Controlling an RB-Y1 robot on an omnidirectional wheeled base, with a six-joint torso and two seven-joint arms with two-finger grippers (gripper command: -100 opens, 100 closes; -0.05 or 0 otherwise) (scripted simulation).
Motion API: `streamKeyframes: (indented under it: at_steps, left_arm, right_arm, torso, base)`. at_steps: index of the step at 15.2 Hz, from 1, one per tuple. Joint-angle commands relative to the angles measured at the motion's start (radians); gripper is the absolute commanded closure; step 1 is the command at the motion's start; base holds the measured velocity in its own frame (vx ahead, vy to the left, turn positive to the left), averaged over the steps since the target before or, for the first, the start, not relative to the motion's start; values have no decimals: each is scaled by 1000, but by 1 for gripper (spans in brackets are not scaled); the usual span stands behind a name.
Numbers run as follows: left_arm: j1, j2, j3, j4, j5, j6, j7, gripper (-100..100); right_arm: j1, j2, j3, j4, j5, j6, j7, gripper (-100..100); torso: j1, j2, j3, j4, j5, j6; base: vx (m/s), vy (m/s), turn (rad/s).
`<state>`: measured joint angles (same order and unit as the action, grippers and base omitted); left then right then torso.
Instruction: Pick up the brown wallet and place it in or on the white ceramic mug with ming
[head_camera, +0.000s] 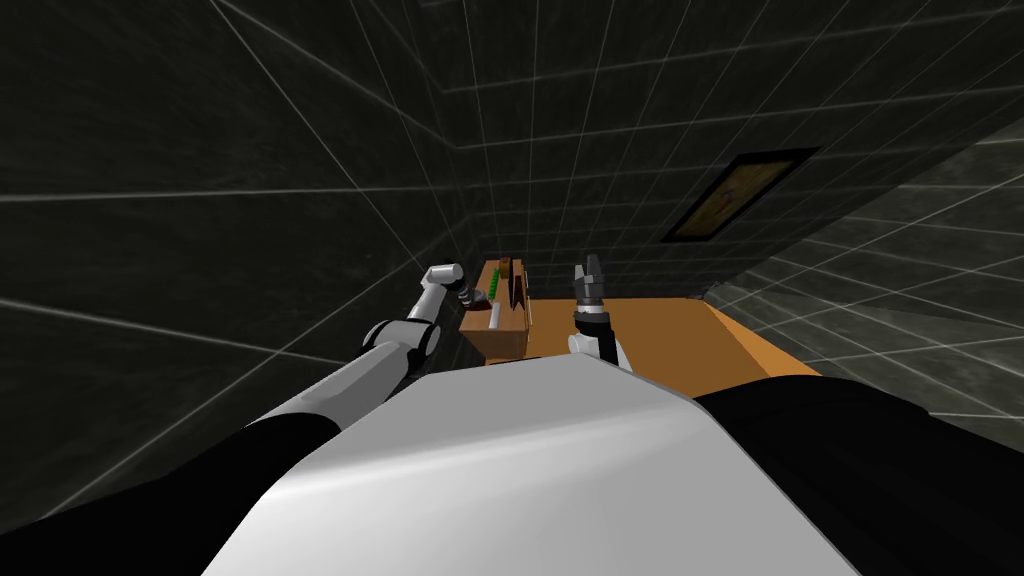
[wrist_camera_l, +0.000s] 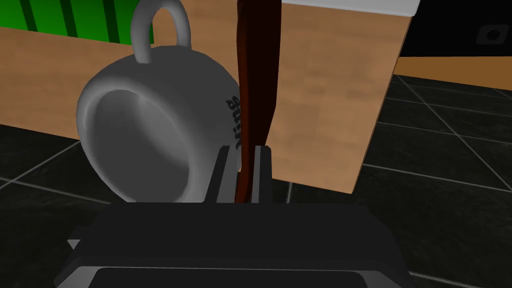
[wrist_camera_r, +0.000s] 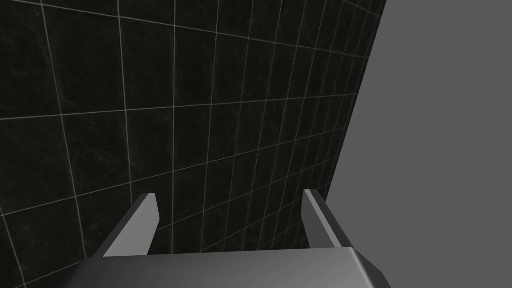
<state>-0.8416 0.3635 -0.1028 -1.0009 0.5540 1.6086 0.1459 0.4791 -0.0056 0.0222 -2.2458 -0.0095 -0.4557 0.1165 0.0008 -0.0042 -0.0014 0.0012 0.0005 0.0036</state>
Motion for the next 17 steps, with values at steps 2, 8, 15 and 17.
streamKeyframes:
  at_steps: [2, 8, 15, 17]
  left_arm:
    - [-57, 39, -25, 14, 49, 34, 26, 100]
    - [-149, 107, -72, 39, 135, 90, 69, 100]
    - [-254, 185, -127, 77, 233, 145, 120, 100]
    - [-289, 211, -145, 89, 266, 163, 136, 100]
  right_arm:
    - [0, 0, 0, 0, 0, 0, 0, 0]
    - [0, 0, 0, 0, 0, 0, 0, 0]
    - [0, 0, 0, 0, 0, 0, 0, 0]
    - [0, 0, 0, 0, 0, 0, 0, 0]
  torso:
    - [0, 0, 0, 0, 0, 0]
    - [-3, -1, 0, 1, -1, 1]
    - [-4, -1, 0, 2, -1, 1]
    - [-4, -1, 0, 2, -1, 0]
  base:
    - [18, 19, -51]
    - [19, 16, -68]
    - [13, 13, -78]
    - [11, 8, -57]
